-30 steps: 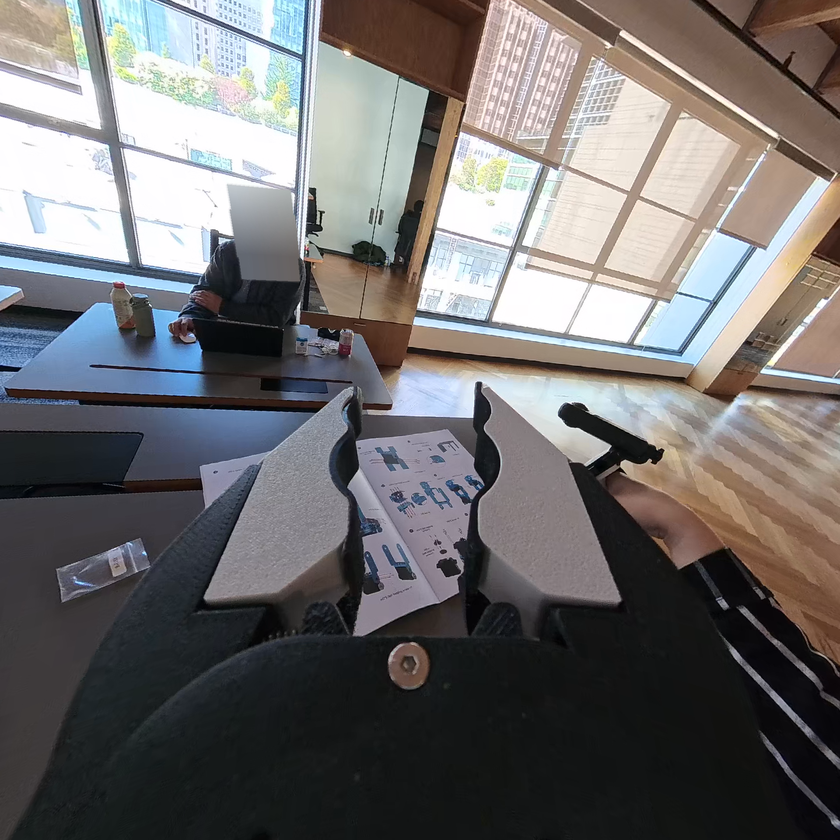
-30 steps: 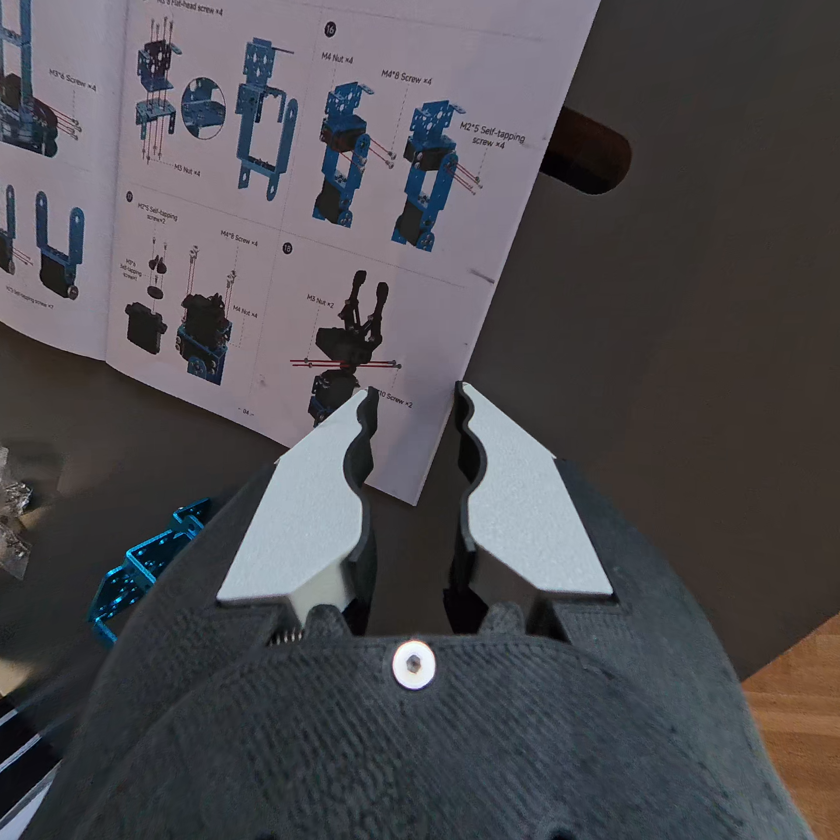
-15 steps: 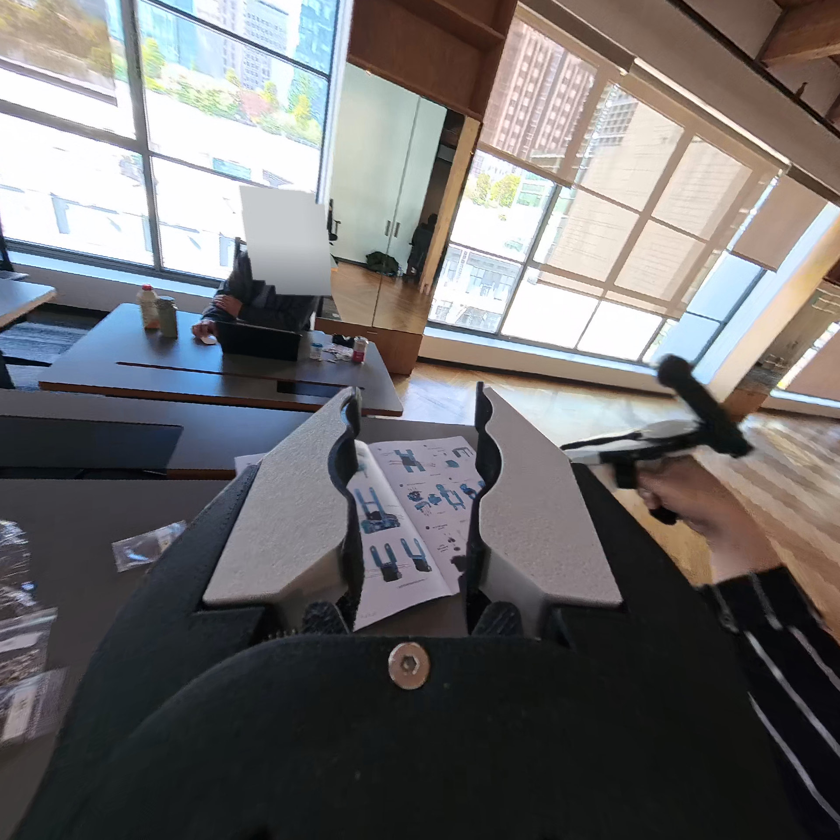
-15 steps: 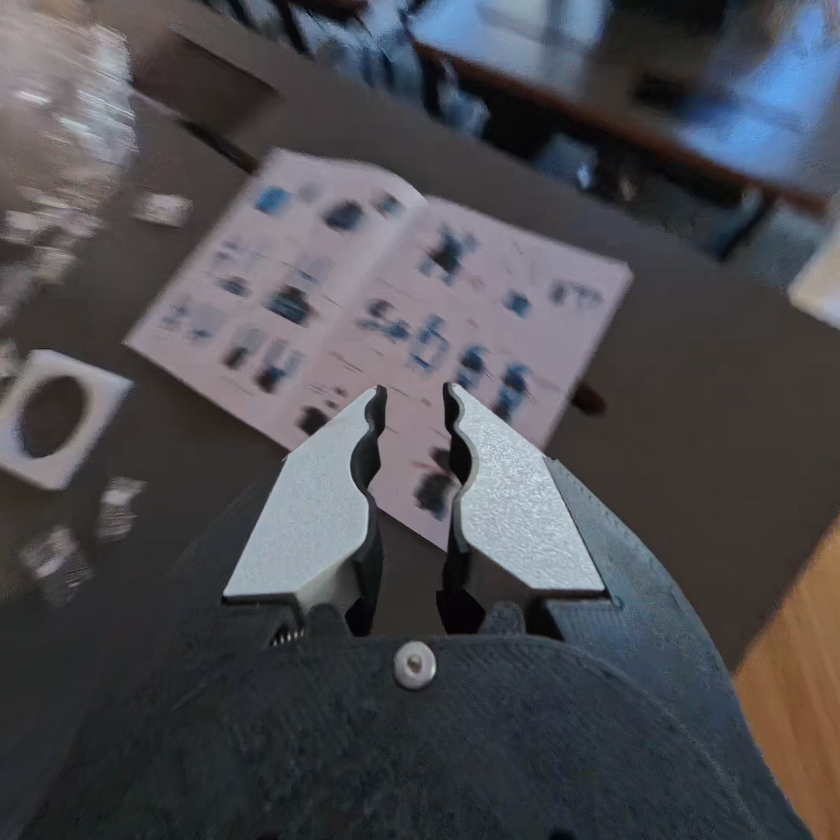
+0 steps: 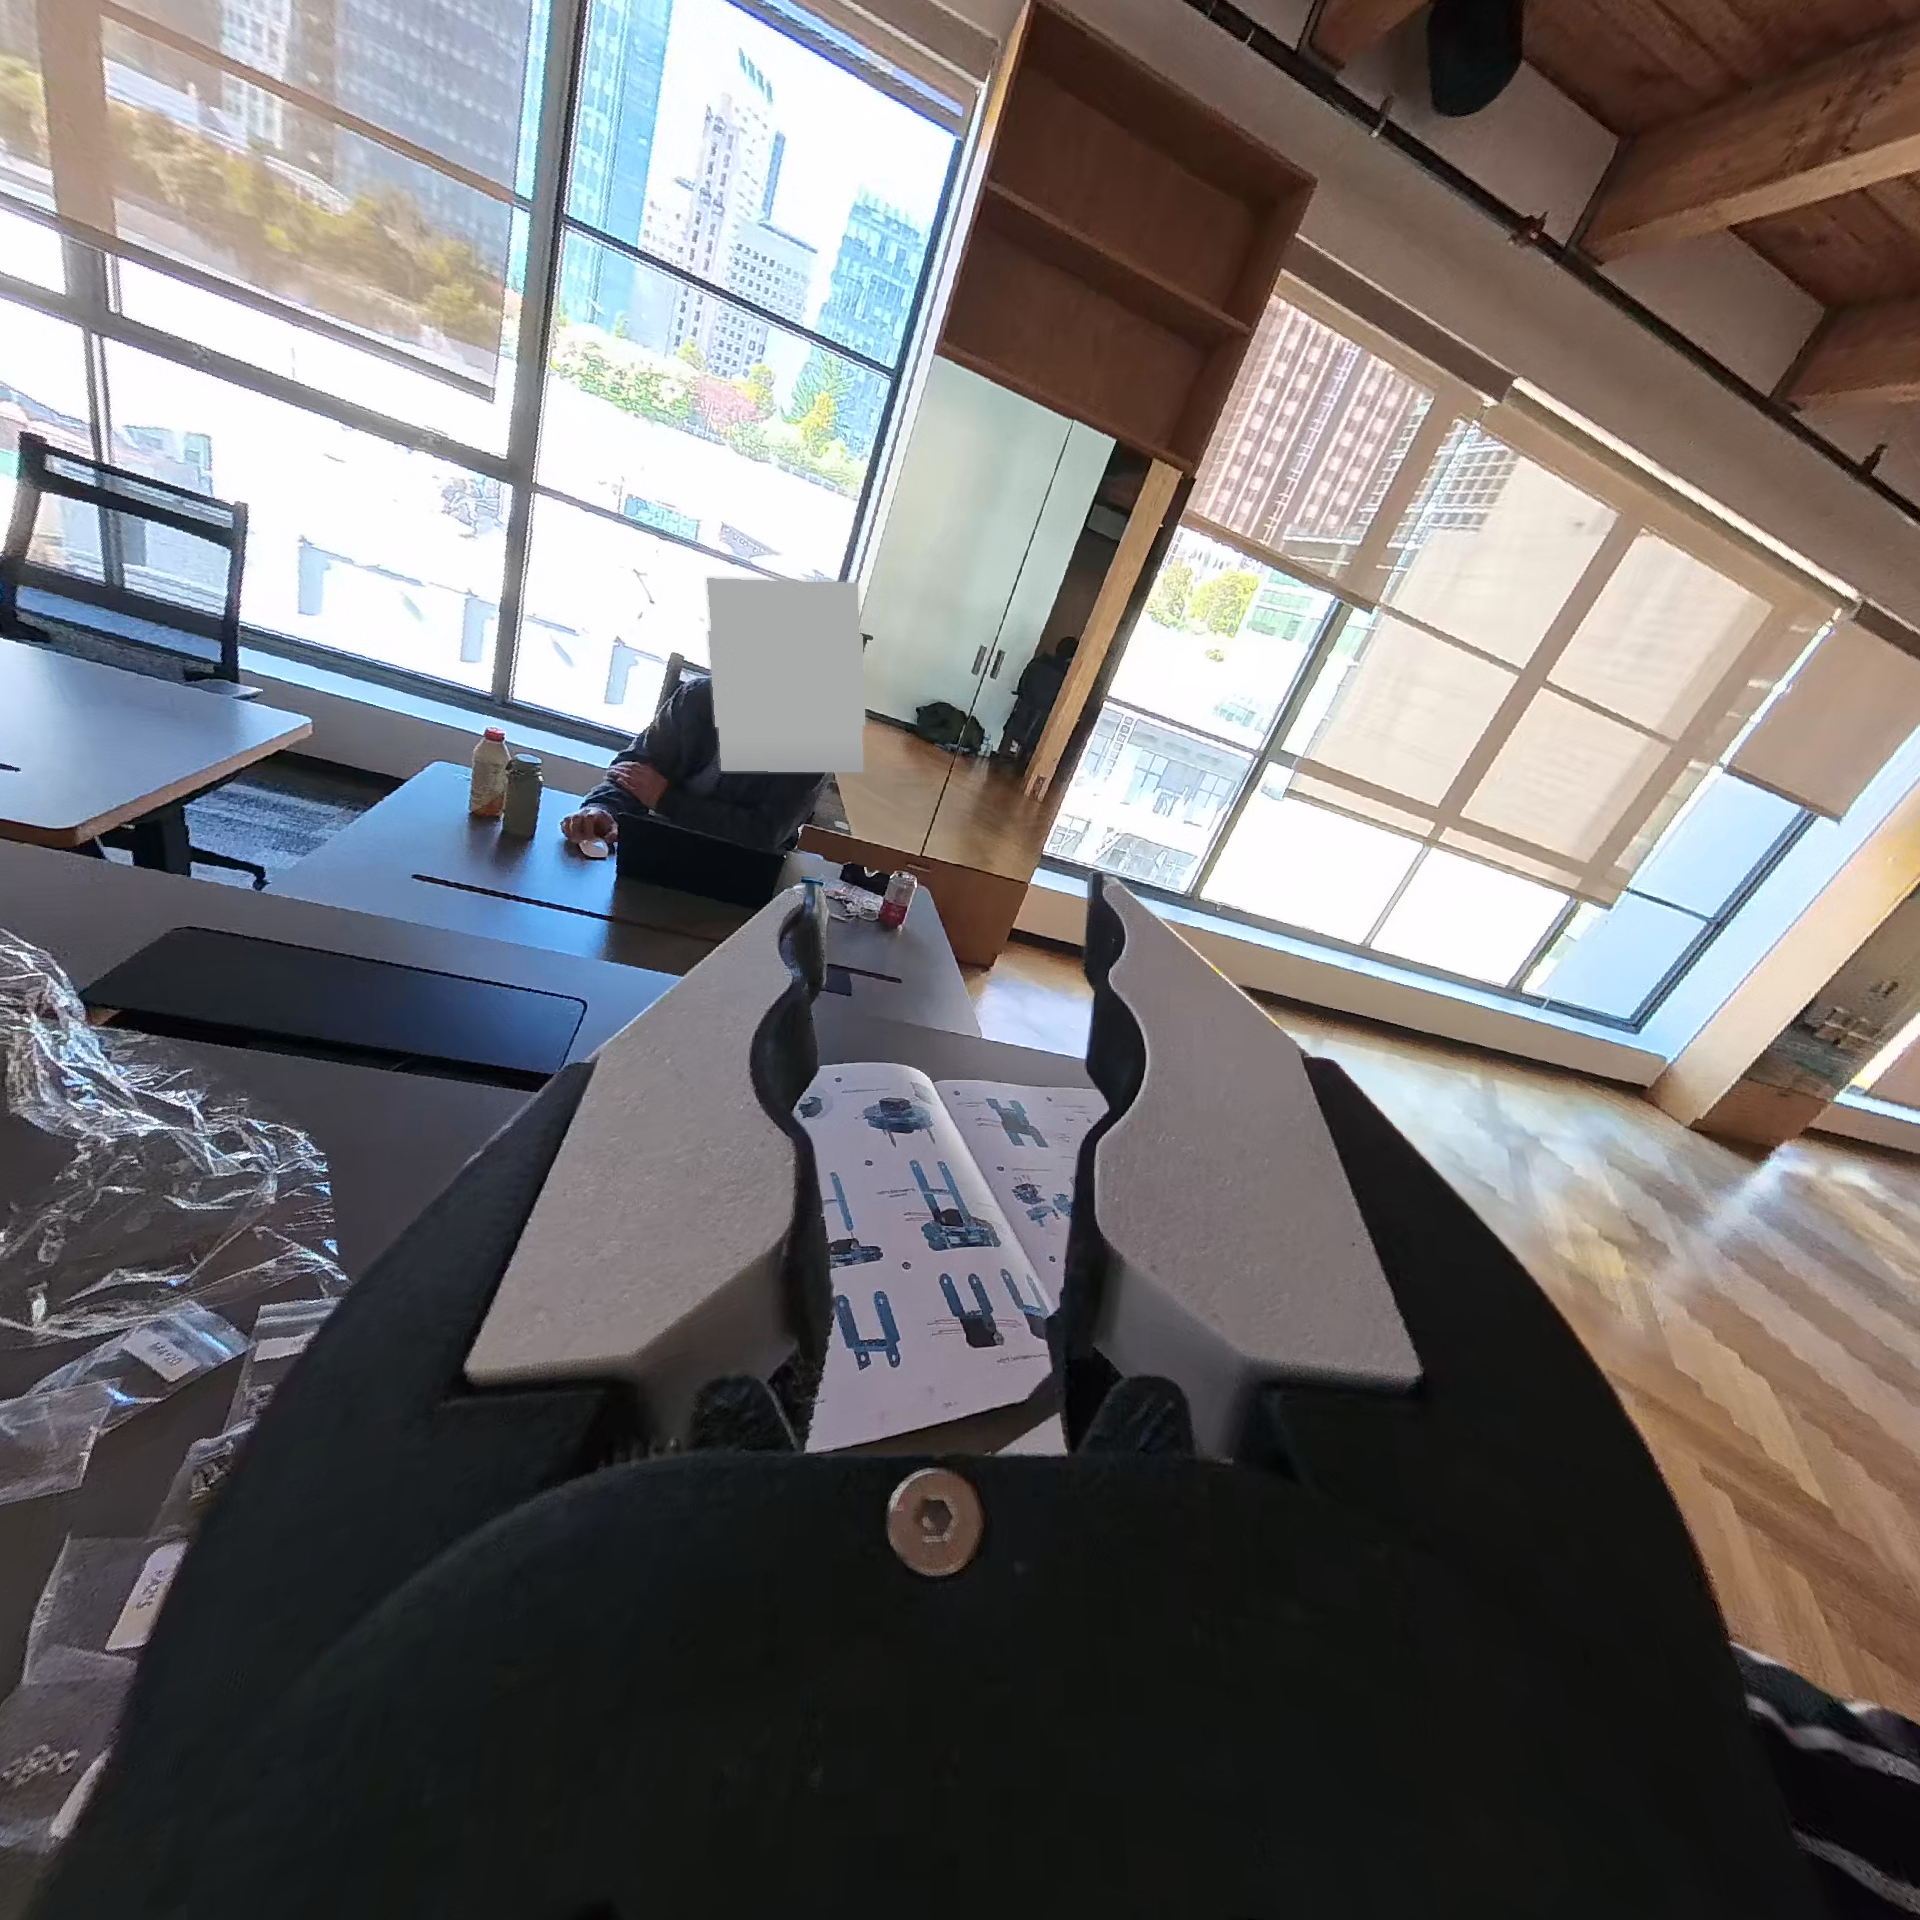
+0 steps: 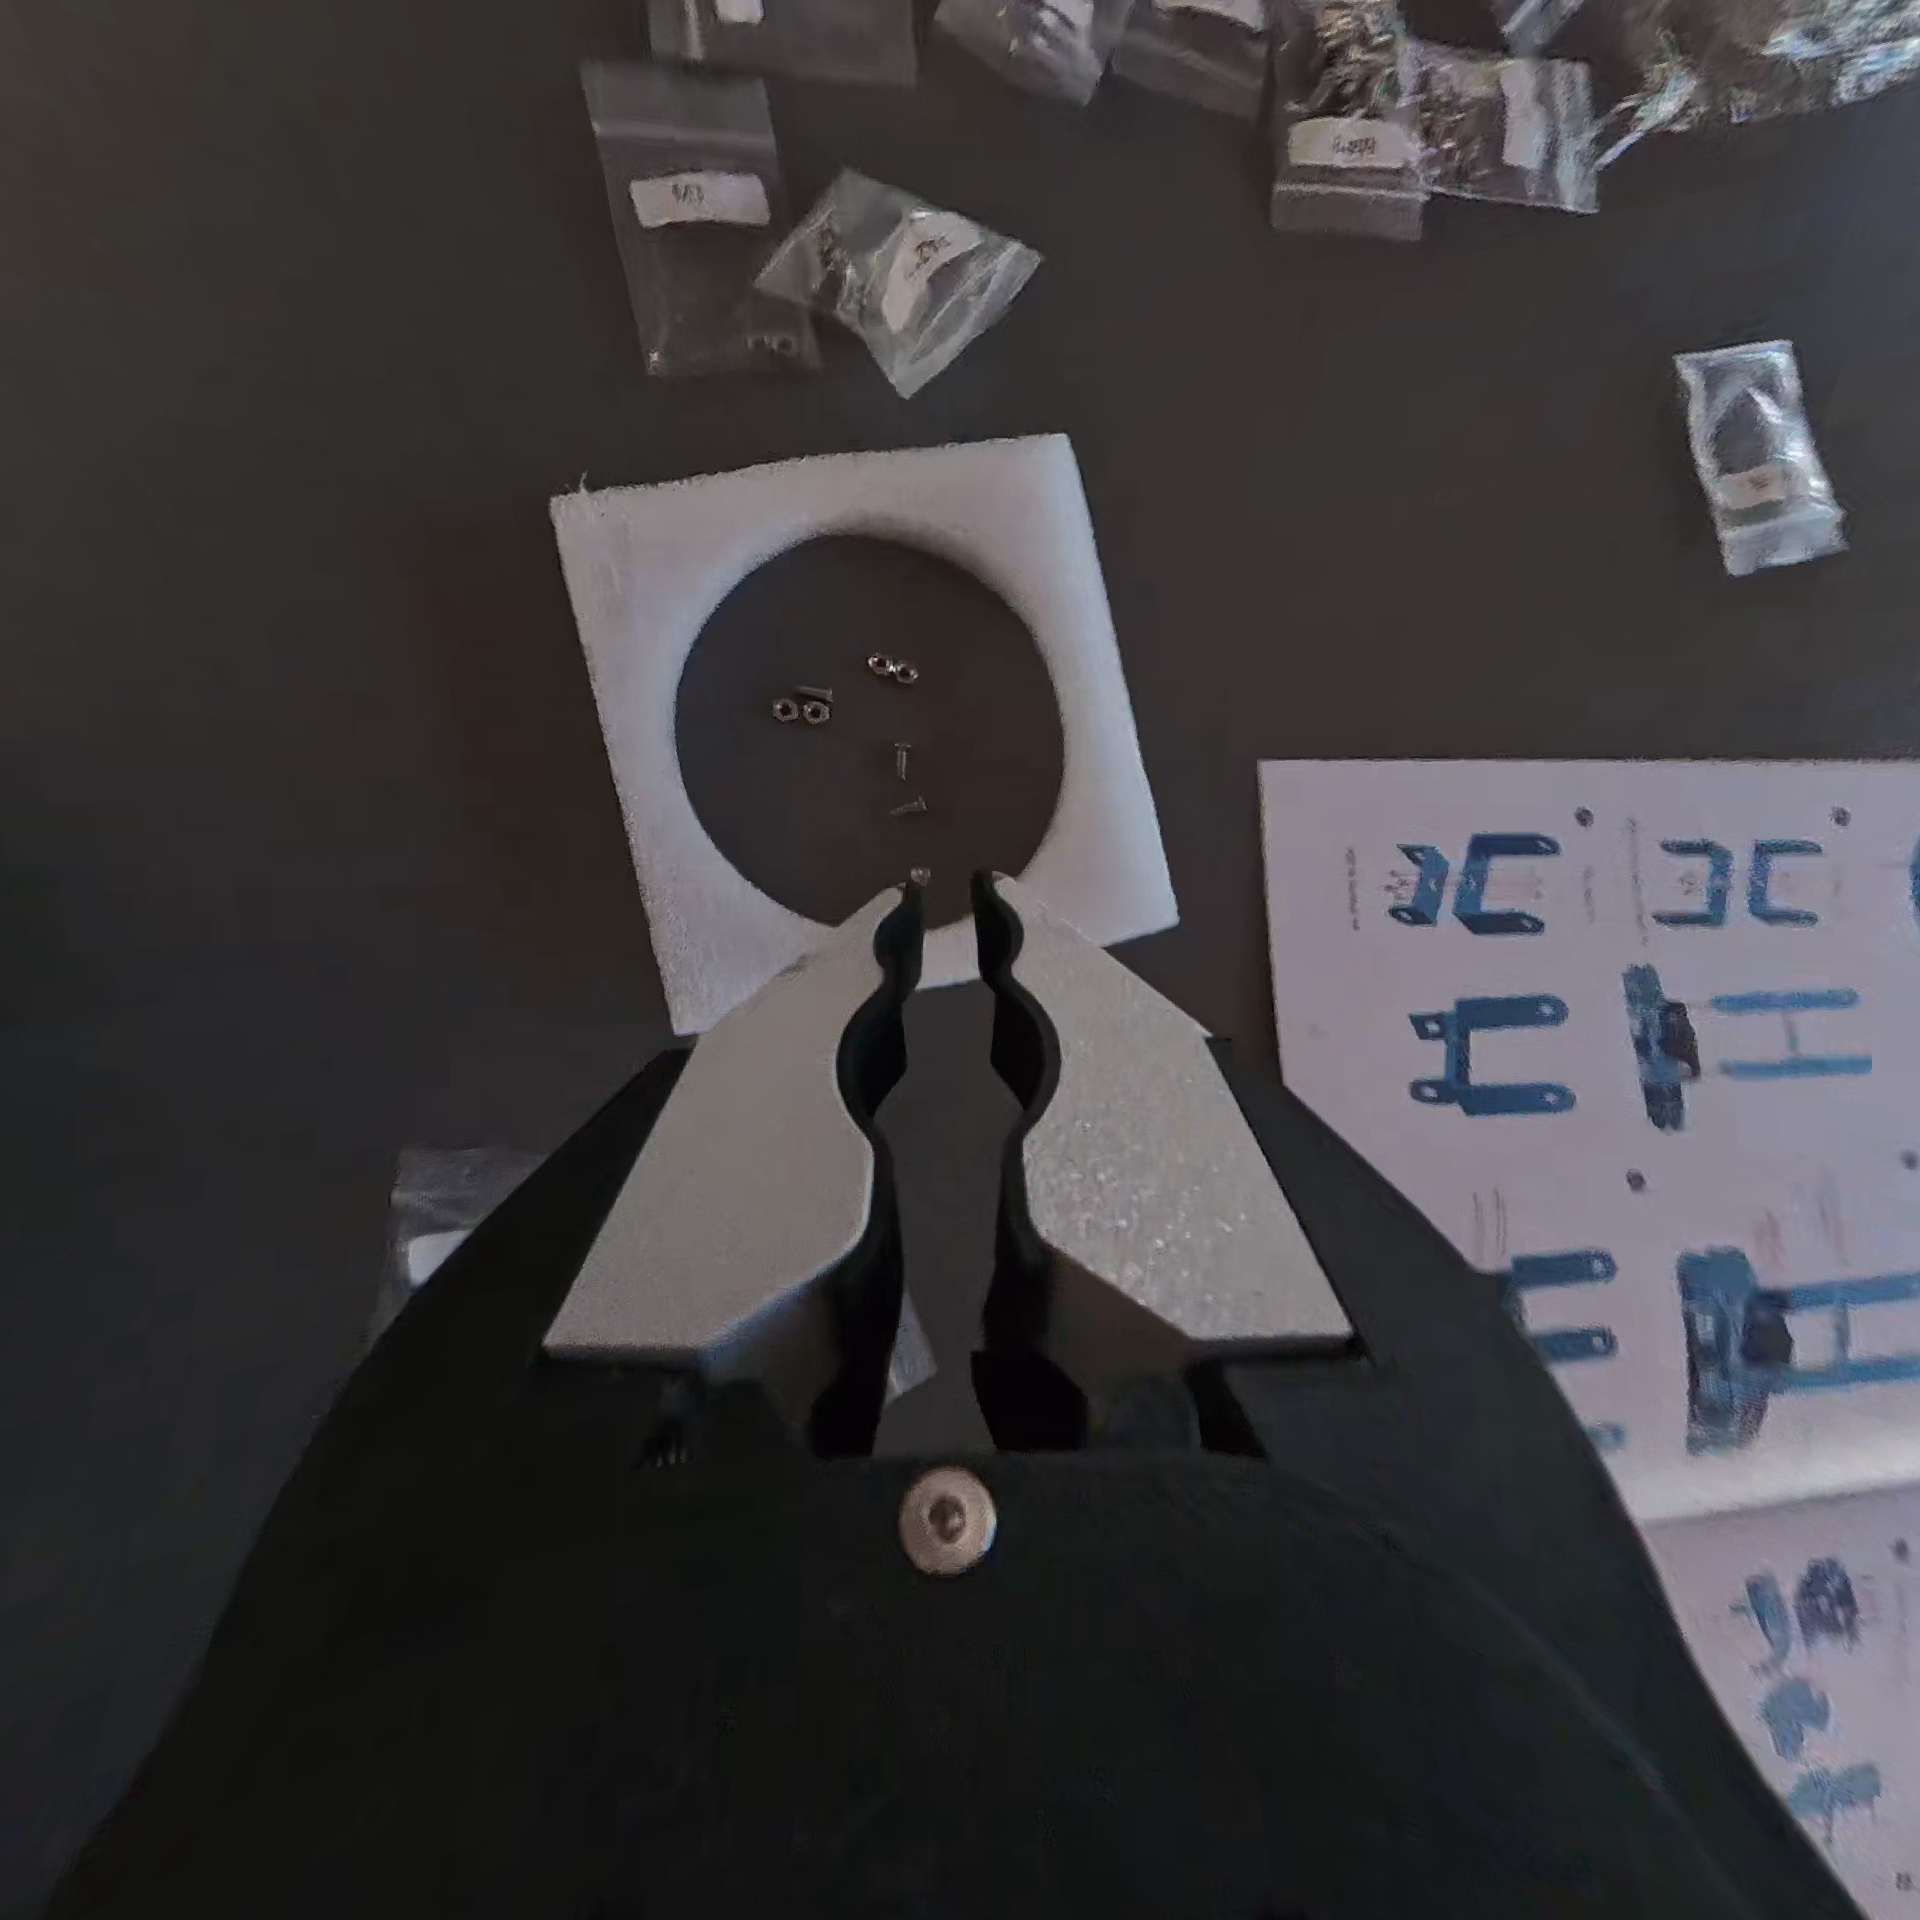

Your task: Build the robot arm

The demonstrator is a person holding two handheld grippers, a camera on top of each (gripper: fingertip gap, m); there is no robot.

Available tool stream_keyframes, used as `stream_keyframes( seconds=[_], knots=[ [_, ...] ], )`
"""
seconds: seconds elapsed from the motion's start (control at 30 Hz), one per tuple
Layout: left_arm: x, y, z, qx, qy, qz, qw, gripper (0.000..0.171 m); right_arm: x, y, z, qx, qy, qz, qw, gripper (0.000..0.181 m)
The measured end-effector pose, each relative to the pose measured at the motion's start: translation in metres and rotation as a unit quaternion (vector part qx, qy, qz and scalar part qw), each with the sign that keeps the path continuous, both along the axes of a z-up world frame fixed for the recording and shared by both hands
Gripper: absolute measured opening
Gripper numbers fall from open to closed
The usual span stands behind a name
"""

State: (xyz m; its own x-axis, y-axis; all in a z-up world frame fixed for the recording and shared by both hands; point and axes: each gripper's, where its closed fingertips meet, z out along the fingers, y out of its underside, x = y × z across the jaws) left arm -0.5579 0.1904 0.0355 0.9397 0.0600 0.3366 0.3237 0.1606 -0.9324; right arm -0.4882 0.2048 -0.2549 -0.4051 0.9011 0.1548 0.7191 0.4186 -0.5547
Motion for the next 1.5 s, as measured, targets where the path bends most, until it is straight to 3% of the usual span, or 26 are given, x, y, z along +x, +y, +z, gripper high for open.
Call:
stream_keyframes(
  seconds=[0.2,0.67,0.77,1.5],
  knots=[
    [0.001,-0.004,0.004,0.017,-0.009,-0.007,1.000,0.047,-0.006,0.002,-0.031,0.004,-0.055,0.017,0.998,0.011],
    [0.005,-0.008,0.010,0.024,-0.003,-0.005,1.000,0.047,-0.007,-0.011,-0.032,-0.024,-0.076,0.034,0.996,0.010],
    [0.005,-0.009,0.010,0.027,-0.004,-0.005,1.000,0.046,-0.007,-0.013,-0.033,-0.033,-0.079,0.034,0.996,0.003],
    [0.005,-0.011,0.010,0.028,-0.006,-0.009,1.000,0.046,-0.005,-0.023,-0.034,-0.052,-0.093,0.054,0.993,0.010]
  ],
)
